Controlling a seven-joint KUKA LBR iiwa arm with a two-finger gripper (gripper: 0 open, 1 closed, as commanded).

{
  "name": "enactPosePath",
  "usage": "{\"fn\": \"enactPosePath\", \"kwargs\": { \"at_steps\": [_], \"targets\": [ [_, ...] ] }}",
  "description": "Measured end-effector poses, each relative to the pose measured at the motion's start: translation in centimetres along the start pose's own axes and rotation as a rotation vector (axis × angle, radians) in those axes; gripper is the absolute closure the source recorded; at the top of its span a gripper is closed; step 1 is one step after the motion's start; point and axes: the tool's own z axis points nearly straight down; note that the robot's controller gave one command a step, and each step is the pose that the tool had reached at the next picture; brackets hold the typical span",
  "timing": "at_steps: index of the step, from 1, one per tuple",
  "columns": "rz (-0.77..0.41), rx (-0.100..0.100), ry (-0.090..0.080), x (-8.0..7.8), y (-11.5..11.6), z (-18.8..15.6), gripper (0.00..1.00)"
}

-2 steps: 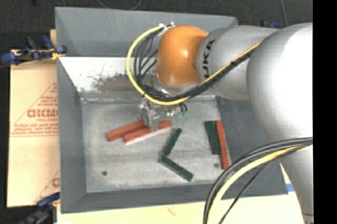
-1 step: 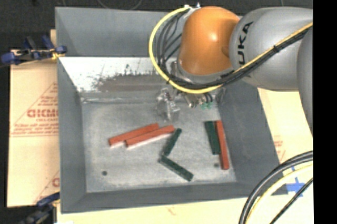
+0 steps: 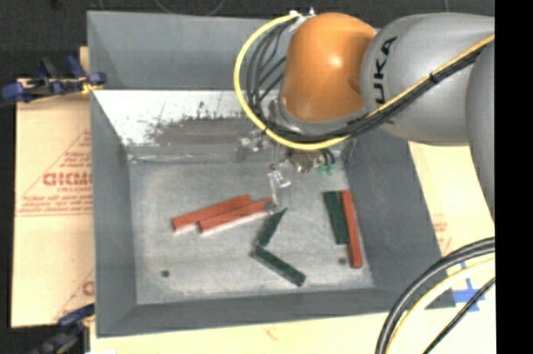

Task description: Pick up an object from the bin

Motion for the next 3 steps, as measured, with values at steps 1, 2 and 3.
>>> {"fn": "enactPosePath", "kwargs": {
  "at_steps": [1,2,3],
  "targets": [
    [-0.052,-0.004,0.005,-1.0,4.2,10.1,0.00],
    [-0.047,-0.002,-0.003,-1.3,4.0,9.5,1.00],
    [-0.472,0.003,-0.007,-3.3,1.2,-7.8,1.00]
  ]
}}
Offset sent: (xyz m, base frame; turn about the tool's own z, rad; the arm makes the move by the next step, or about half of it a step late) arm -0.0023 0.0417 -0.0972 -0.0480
